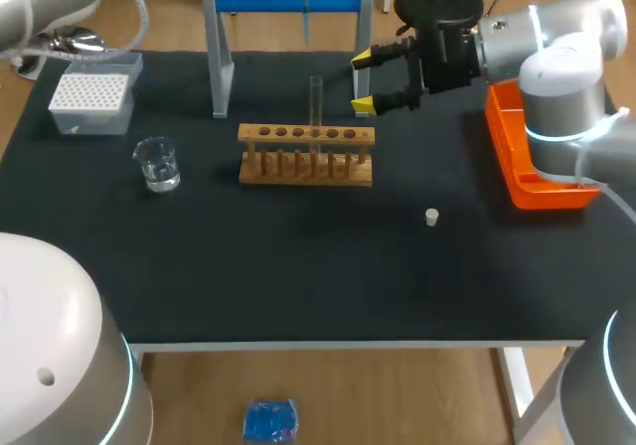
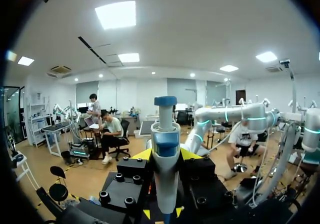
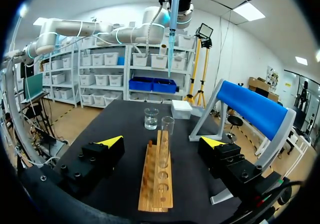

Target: Invert the test tube, pick up the pipette, mount the tip to pipette, aspirate from beaker and dispense into the tube, eject the tip, return the pipette, and cap with the stopper.

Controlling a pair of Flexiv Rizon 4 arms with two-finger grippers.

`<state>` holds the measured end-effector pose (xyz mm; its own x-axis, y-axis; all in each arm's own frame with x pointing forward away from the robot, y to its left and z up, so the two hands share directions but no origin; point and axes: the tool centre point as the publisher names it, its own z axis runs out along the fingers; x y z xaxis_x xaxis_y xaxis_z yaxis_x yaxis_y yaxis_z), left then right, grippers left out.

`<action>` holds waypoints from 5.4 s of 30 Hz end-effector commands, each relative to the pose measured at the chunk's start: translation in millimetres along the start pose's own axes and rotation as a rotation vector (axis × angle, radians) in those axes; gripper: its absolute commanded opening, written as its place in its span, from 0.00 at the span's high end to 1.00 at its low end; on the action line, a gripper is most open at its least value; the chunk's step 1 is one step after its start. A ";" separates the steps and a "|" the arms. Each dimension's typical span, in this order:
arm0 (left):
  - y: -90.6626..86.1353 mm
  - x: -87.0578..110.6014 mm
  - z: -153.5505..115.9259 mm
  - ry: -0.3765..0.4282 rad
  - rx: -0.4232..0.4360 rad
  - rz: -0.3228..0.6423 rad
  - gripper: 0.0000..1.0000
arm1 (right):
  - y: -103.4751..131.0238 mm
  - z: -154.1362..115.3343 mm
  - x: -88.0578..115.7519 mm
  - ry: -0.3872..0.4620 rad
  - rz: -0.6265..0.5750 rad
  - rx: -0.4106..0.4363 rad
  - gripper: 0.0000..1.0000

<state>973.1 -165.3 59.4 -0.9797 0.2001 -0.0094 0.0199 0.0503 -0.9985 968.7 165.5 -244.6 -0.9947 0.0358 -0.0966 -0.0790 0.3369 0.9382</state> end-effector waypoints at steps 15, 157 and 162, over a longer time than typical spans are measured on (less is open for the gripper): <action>17.3 -9.8 19.6 0.036 0.044 -0.076 1.00 | -0.1 0.2 0.5 -0.002 -0.001 0.001 0.00; 76.8 -18.5 21.8 0.011 -0.007 -0.008 1.00 | -0.1 0.2 0.5 -0.002 -0.001 0.001 0.00; 77.3 -17.3 21.9 0.017 -0.006 -0.019 1.00 | -0.1 0.2 0.5 -0.002 -0.001 0.001 0.00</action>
<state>985.1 -186.6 -18.5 -0.9778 0.2095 0.0071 0.0050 0.0569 -0.9984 968.8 165.6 -244.6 -0.9947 0.0359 -0.0968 -0.0791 0.3367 0.9383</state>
